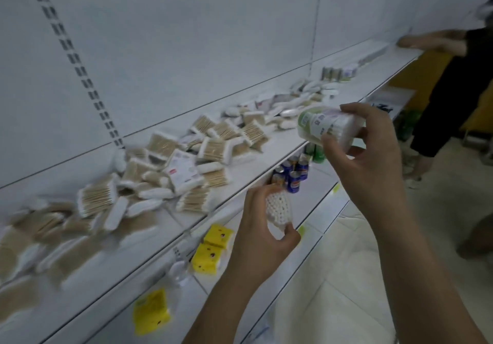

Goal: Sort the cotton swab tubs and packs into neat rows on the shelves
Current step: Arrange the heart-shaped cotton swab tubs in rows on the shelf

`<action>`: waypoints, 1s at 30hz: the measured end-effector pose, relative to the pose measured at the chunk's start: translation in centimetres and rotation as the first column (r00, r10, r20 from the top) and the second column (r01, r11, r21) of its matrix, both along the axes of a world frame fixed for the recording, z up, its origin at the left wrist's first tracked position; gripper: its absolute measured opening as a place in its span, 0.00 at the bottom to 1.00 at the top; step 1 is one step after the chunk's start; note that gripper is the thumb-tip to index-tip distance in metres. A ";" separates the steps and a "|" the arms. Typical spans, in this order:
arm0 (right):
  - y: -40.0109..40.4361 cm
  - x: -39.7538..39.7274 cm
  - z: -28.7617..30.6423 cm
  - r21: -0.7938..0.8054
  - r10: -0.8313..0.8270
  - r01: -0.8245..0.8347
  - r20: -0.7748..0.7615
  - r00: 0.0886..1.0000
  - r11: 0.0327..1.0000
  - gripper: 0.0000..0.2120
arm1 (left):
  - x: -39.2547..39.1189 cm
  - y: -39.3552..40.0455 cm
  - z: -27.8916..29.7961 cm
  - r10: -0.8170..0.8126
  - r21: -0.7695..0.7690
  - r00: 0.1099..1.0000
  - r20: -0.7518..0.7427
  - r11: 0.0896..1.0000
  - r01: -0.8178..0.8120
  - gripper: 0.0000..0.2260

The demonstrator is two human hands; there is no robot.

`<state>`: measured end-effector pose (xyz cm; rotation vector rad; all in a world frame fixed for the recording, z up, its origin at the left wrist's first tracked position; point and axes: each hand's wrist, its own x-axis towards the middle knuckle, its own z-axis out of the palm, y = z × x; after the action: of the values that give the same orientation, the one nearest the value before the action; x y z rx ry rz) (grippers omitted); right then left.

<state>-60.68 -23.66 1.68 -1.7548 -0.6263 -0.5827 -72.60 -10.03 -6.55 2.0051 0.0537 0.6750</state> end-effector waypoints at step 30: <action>-9.5 44.4 1.9 -0.261 -0.165 0.195 0.134 0.977 0.945 0.20 | 49.9 -7.3 -2.8 -0.242 -0.057 0.970 0.002 0.969 0.242 0.28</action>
<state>-16.24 -33.16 3.63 -2.0655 -0.6500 -0.7525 -22.70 -17.37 -9.38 1.9190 -0.1654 0.5064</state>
